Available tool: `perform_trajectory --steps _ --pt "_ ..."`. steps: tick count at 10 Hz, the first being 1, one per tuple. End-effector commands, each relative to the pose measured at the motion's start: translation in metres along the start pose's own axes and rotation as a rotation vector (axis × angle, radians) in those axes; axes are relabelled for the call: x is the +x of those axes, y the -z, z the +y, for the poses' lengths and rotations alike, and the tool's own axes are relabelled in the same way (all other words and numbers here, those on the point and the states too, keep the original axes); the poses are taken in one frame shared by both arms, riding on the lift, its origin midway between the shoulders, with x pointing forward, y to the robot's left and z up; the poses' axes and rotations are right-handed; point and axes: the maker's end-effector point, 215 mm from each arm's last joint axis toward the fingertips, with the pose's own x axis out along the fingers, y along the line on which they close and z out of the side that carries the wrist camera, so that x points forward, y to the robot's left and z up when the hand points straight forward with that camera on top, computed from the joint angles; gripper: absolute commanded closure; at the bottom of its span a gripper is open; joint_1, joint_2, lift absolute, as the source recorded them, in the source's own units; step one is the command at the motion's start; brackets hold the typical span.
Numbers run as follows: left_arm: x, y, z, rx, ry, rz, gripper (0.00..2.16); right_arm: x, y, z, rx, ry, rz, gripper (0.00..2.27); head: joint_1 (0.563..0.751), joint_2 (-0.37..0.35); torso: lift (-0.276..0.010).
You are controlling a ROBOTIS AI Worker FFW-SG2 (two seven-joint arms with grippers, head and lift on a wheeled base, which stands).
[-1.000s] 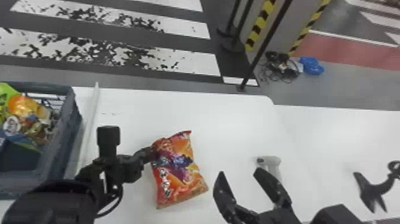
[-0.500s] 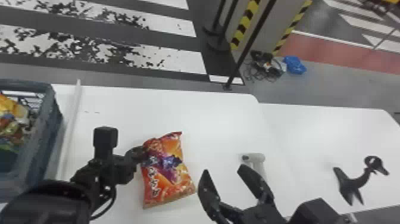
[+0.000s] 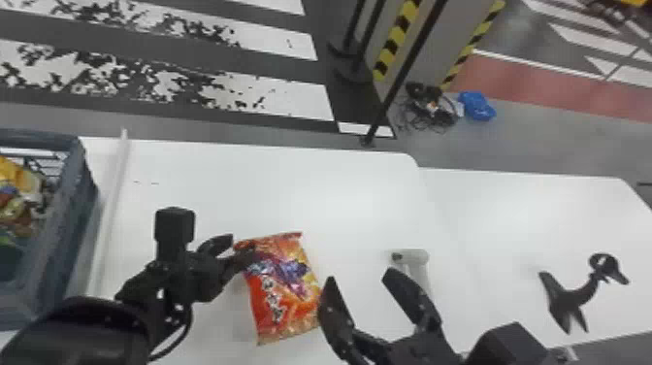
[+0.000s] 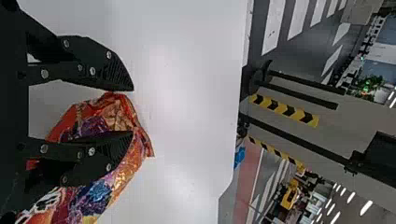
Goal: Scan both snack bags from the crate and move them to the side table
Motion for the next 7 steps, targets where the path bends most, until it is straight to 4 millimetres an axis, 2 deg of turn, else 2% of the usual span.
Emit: perform_trajectory --steps 1,4,7 --pt "-0.004 -0.01 -0.004 0.018 -0.009 -0.024 0.03 0.0 0.0 0.002 0.0 -0.002 0.0 0.16 0.695 -0.35 -0.029" --pt "-0.024 -0.057 -0.014 0.018 -0.023 -0.13 0.03 0.0 0.0 0.002 -0.002 -0.005 0.001 0.16 0.695 -0.35 -0.029" --pt "-0.071 -0.11 -0.007 0.003 -0.083 -0.25 0.07 0.001 0.0 0.003 -0.003 -0.007 -0.002 0.16 0.695 -0.324 -0.029"
